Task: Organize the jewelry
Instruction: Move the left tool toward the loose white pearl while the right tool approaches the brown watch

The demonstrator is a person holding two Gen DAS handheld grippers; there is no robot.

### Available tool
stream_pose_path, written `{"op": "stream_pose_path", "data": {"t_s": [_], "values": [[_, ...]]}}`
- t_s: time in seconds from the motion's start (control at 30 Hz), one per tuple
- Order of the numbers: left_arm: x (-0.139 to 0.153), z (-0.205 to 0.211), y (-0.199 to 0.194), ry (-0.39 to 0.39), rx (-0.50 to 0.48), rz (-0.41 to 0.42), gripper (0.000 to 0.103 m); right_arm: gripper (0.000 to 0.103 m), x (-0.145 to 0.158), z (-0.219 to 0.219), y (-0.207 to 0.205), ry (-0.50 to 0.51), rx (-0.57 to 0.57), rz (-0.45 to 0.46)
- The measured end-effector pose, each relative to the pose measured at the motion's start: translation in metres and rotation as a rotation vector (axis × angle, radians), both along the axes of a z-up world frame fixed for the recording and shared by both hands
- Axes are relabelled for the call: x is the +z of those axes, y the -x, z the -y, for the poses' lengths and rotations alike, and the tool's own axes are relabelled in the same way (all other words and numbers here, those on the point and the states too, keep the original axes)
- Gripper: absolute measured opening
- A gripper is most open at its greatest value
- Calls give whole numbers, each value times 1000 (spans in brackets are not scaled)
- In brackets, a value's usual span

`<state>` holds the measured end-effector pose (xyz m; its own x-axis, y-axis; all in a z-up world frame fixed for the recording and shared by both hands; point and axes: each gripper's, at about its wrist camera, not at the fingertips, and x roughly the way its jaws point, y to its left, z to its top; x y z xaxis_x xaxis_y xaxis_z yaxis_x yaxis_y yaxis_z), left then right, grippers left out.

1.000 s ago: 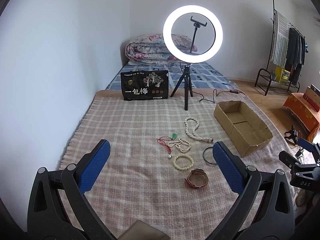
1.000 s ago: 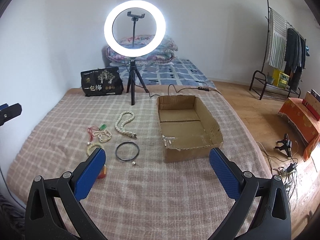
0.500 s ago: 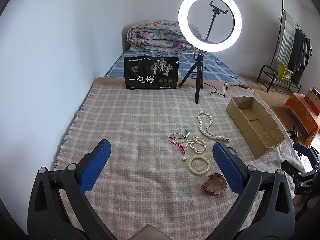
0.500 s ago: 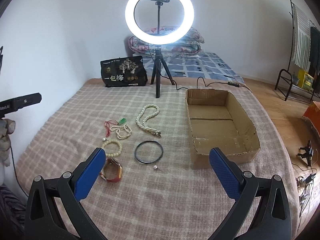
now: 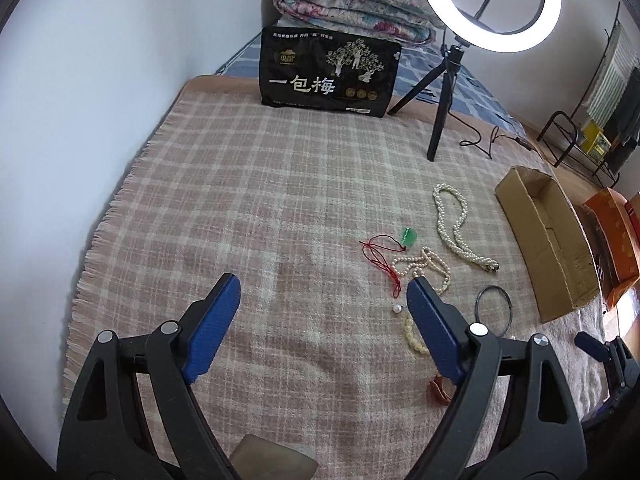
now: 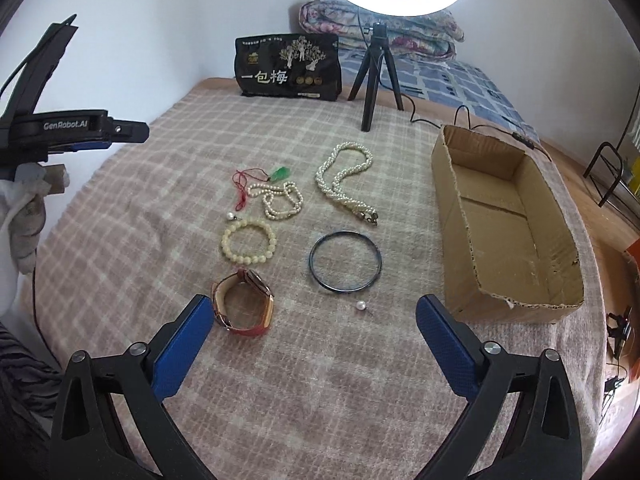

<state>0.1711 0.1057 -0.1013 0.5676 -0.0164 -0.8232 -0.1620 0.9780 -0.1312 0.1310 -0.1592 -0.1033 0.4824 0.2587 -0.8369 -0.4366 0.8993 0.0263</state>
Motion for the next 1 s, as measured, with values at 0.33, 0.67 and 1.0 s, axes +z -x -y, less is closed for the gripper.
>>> {"op": "stream_pose_path", "data": {"t_s": [0.33, 0.67, 1.0], "values": [[-37, 18, -13, 97, -100, -107, 59, 91, -12, -7, -11, -16, -6, -60], [-69, 44, -19, 134, -198, -190, 36, 68, -30, -13, -14, -58, 34, -158], [-86, 65, -36, 120, -246, -217, 24, 55, -43, -21, -21, -83, 52, -199]]}}
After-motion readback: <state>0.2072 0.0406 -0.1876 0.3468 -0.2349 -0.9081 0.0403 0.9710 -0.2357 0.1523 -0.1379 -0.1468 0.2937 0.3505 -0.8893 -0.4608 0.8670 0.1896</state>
